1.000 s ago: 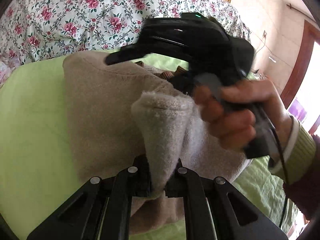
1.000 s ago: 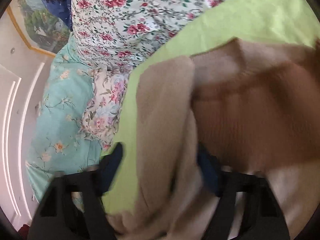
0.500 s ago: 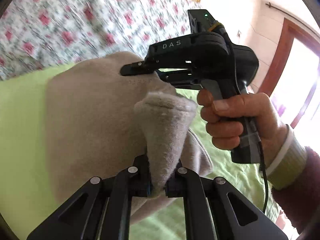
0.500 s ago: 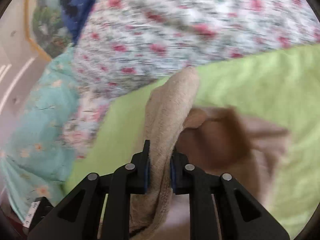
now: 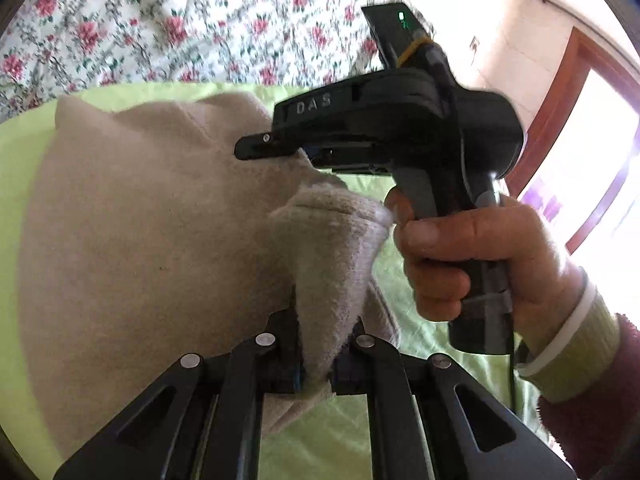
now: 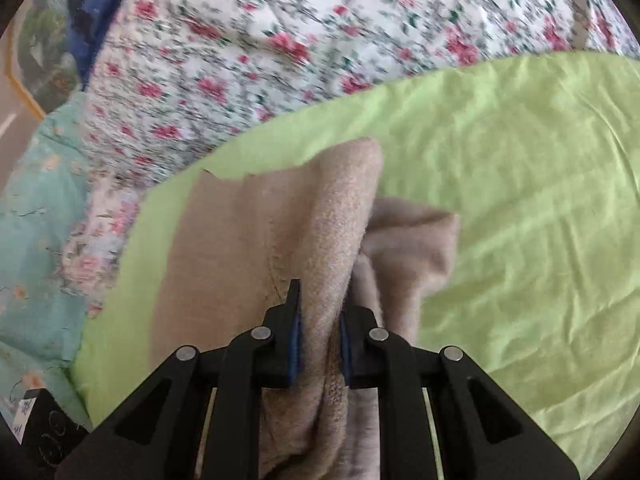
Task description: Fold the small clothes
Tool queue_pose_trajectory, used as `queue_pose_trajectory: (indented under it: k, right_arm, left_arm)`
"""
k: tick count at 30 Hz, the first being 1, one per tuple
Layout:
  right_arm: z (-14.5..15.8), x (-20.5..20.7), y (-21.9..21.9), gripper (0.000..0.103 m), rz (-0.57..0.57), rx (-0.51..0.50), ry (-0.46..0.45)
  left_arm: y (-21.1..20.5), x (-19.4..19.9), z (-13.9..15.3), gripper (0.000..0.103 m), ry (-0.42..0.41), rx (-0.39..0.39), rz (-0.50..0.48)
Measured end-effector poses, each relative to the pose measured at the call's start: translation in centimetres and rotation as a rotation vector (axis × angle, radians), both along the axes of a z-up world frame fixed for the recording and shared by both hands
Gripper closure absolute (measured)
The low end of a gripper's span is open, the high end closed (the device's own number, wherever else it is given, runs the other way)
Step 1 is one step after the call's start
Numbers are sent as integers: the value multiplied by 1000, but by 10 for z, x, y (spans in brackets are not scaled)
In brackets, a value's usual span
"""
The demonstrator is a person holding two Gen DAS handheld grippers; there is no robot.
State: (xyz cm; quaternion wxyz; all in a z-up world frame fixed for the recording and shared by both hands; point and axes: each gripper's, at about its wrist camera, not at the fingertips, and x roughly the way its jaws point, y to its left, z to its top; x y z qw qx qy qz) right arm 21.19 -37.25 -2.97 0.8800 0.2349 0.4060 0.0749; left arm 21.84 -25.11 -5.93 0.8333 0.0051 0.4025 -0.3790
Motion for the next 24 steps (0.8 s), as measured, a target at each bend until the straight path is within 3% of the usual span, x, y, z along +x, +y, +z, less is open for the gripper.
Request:
queue_pose_trajectory:
  k: [4,8,9,10,12,15,20,24]
  right_arm:
    - [-11,-9,-3,83,-25,-21,22]
    - [-5,-23,-2,76,-62,-15,18]
    - [-3,-28,-4,64,-69,-4,14]
    - [-2,-34,-5,41,-78,13,8]
    - [0,-46,-9,23,-114,31,-13]
    - [-1,-56,-13,23,-110,65,-23]
    - [-12,-53,-16,23,-85,127,15]
    - [-25,-41,-16,23,-63,170,54]
  left_arm:
    - [2,-4,-7,90,10,30,-15]
    - [20,-13,1,69,42,-9,-49]
    - [29,-19,5,61,48,-21,-55]
    - [38,-22,9,58,48,-39,-57]
    - [57,-30,17,37,39,-42,-29]
    - [85,-25,23,21,36,-44,42]
    - [130,17,16,18,107,-59,190]
    - [145,62,-5,18,247,-122,224]
